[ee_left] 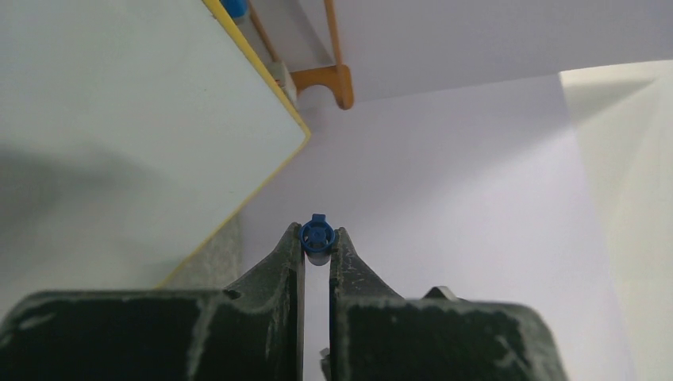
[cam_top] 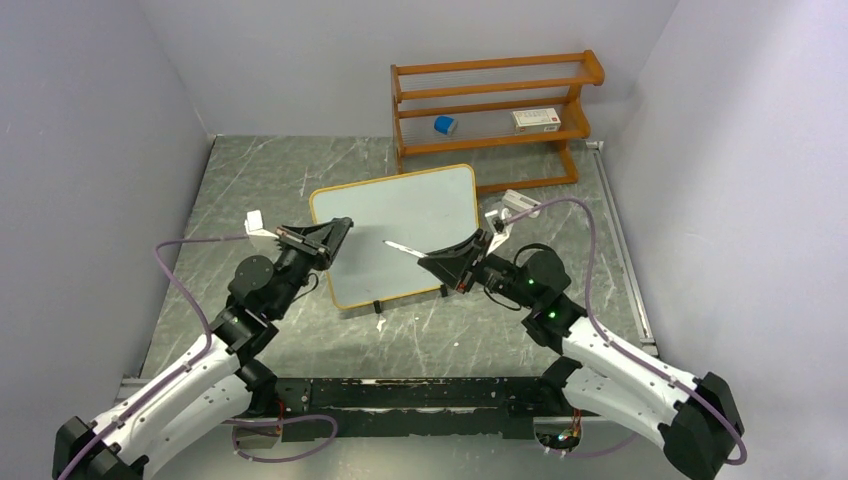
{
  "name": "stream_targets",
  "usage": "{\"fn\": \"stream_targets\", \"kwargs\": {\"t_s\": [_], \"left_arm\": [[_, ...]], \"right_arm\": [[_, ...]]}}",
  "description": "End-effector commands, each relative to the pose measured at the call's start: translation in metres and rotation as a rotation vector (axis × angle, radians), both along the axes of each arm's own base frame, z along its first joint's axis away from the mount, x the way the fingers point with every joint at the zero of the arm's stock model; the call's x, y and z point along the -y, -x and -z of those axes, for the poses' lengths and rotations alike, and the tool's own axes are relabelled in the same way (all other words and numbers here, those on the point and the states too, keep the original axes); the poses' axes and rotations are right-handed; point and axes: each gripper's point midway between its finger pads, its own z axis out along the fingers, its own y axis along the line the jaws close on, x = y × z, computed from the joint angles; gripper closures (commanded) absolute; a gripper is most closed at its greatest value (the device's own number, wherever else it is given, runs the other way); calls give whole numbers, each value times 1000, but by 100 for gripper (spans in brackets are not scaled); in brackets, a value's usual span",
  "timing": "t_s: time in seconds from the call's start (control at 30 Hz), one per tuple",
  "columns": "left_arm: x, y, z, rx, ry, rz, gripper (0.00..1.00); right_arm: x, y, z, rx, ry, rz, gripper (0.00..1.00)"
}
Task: Write a sentence on the whiteboard
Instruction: Open the whiteboard marker from the pen cap, then place the pen cap at the center of the board.
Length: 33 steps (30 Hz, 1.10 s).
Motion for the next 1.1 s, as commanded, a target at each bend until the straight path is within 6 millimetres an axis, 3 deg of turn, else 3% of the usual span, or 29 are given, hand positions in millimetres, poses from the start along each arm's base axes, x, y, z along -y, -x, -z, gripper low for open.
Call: {"fn": "stream_targets", "kwargs": {"t_s": [0.0, 0.1, 0.3, 0.67, 1.07], "left_arm": [[8, 5, -2, 36, -195, 50, 95], [17, 6, 4, 47, -414, 115, 95], [27, 15, 40, 16, -797, 284, 95], [73, 55, 80, 55, -1160, 505, 95], [130, 111, 155, 63, -1544, 763, 95]], "right_arm": [[16, -13, -7, 61, 49, 124, 100], [25, -19, -8, 87, 98, 179, 100], [46, -29, -12, 110, 180, 292, 100], [82, -39, -22, 150, 281, 466, 100], [118, -46, -23, 161, 343, 631, 100]]}}
